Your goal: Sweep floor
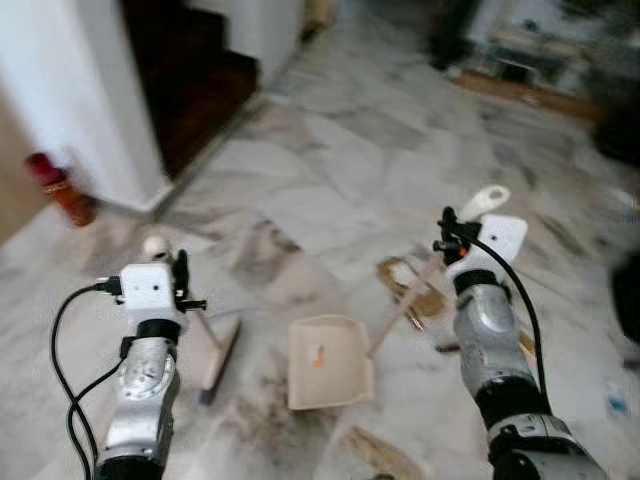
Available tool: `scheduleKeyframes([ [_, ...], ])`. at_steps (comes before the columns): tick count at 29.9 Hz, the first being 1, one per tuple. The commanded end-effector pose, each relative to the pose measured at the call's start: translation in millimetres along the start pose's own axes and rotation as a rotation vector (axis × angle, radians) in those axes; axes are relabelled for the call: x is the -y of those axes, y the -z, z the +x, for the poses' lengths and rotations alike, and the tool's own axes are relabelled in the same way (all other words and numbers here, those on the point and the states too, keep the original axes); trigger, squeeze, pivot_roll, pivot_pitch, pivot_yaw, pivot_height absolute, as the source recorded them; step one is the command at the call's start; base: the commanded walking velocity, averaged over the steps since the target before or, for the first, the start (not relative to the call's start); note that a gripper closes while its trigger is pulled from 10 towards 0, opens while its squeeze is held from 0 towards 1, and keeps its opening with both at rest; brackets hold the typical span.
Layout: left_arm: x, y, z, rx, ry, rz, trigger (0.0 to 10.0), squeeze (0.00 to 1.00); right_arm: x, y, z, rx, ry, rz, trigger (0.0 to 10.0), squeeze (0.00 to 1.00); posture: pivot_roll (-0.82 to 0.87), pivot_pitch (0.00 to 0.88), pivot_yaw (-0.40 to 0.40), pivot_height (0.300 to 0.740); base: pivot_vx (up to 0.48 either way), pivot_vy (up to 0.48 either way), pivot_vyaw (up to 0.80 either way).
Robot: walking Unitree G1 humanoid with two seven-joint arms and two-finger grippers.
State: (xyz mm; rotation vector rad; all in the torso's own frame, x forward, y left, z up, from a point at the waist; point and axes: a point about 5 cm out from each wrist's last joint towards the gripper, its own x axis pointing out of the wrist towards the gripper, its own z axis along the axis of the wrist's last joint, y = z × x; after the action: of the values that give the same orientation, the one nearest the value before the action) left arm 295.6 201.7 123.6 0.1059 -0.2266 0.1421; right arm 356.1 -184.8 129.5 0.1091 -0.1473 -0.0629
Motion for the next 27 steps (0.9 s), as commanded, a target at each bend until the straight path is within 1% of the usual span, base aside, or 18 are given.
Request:
scheduleKeyframes([
  [1, 0.7, -2.6, -1.4, 0.023, 0.008, -0.006, 10.0, 0.0, 0.7, -6.2, 2.0, 0.03, 0.003, -0.005, 10.0, 0.0, 0.08, 0.116, -0.037, 0.74, 0.0, 0.0, -0.8],
  [18, 1.6, -3.4, -0.3, 0.03, 0.018, -0.007, 10.0, 0.0, -0.2, -5.9, 2.2, 0.03, 0.002, -0.004, 10.0, 0.0, 0.08, 0.113, -0.035, 0.74, 0.0, 0.0, -0.8],
  [23, 1.2, -4.4, 0.5, 0.034, 0.015, -0.002, 10.0, 0.0, -0.5, -6.1, 2.1, 0.031, 0.001, -0.003, 10.0, 0.0, 0.08, 0.123, -0.034, 0.74, 0.0, -0.459, -0.8],
  [27, -0.6, -4.2, 0.6, 0.033, 0.01, -0.006, 10.0, 0.0, -0.4, -5.9, 1.9, 0.03, 0.003, -0.003, 10.0, 0.0, 0.08, 0.131, -0.034, 0.74, 0.0, 0.0, -0.8],
])
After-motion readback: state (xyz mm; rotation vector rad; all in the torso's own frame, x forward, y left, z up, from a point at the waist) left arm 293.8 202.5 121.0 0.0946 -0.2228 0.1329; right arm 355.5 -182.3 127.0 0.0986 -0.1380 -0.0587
